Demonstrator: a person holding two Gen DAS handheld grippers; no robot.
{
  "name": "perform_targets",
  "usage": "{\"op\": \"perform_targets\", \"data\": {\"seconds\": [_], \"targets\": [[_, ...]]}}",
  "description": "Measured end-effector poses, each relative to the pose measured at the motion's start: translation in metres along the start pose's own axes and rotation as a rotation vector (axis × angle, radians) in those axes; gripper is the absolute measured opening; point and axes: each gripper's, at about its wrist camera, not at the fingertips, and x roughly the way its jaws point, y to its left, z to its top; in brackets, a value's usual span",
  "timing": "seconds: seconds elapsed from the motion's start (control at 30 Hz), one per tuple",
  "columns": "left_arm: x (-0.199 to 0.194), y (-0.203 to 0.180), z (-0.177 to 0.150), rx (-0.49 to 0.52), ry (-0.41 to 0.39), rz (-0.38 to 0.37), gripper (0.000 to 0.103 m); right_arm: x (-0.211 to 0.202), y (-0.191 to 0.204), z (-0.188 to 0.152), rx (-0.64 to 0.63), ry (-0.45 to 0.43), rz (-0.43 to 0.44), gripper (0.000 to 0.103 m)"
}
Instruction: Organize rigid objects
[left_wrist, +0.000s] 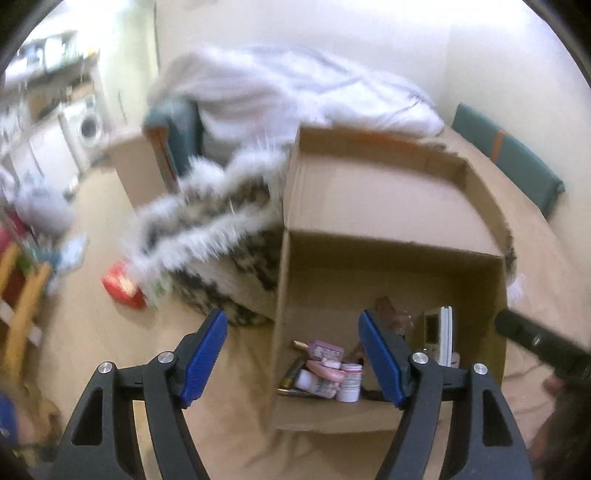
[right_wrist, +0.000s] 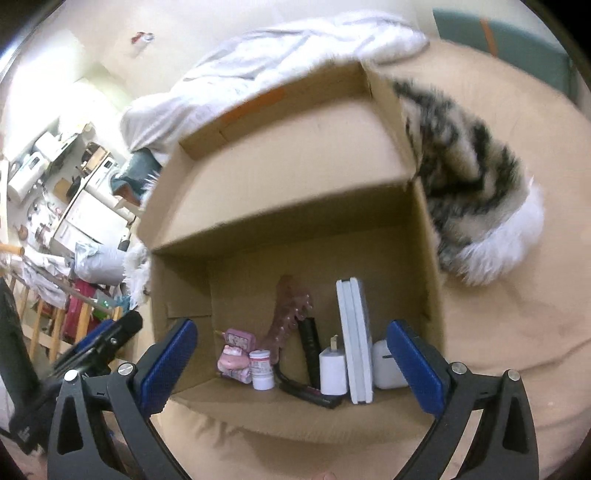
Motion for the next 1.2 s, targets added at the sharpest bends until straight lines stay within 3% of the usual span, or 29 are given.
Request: {"op": "perform_targets", "data": {"seconds": [0.1,0.23,0.37,0.53,0.6,0.73,0.83,1.0,1.2], "targets": [[-0.03,0.0,-0.006,0.05,-0.076,0.008,0.071,-0.031,0.009,-0.006,-0.013,-0.061,-0.004,0.103],[-0.063,0.008,-0.02,0.036,-0.123,-0.019,0.071,-0.062,0.02,-0.024,-0.046,-0.124,-0.014,0.103],[-0.075,0.016,-0.036,0.007,-0.108,-0.024,0.071,-0.079,0.024,-0.052,-0.105,-0.182,-0.05,0.103],[-0.063,0.018,-0.061,-0.006,-0.051,-0.022,0.071,-0.087,0.014,-0.081,-0.077,-0.22,-0.056,0.103],[-0.055,0.019,-0.068,-0.013,-0.038,-0.017,0.081,-0.085,0.013,-0.088,-0.087,-0.222,-0.074,0.103],[-0.042,0.026,-0.074,-0.066,-0.016,-0.028,0.088,-0.076,0.018,-0.088,-0.132,-0.217,-0.116,0.103],[-0.048,0.022,-0.076,-0.034,-0.063,-0.029,0.103,-0.07,0.02,-0.087,-0.138,-0.214,-0.142,0.103],[-0.047,0.017,-0.076,-0.01,-0.073,-0.035,0.103,-0.063,0.021,-0.086,-0.122,-0.188,-0.092,0.103],[-0.037,0.019,-0.074,-0.048,-0.025,-0.061,0.103,-0.06,0.023,-0.087,-0.153,-0.194,-0.148,0.103]]}}
